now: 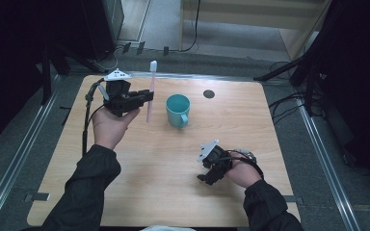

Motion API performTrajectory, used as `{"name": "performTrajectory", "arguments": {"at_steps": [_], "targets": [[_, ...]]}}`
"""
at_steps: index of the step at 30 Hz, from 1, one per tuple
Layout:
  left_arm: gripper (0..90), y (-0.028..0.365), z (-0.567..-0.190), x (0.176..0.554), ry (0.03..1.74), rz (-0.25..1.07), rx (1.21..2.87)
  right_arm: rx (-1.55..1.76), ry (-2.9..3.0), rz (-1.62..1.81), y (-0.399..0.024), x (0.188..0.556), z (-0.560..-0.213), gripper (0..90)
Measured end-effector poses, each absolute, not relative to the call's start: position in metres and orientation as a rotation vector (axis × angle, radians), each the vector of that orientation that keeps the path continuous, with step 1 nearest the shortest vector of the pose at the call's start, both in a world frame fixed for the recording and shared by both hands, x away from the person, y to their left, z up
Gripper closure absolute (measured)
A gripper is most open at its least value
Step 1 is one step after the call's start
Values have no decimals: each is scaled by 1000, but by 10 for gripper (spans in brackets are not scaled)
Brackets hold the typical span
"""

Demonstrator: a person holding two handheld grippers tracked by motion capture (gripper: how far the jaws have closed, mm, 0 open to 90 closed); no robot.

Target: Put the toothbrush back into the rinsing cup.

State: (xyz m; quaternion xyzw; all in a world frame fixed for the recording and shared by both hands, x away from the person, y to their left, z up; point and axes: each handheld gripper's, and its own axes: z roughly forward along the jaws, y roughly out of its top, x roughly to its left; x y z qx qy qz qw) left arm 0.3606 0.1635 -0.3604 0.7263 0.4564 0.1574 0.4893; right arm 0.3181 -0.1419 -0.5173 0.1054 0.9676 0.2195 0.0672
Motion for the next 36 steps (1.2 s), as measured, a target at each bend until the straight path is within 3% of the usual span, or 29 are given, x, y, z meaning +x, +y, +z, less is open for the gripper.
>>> {"name": "performTrajectory", "arguments": {"at_steps": [36], "targets": [[785, 110, -362, 423, 1075, 382, 1799, 318, 2914, 674, -143, 320, -517, 196]]}}
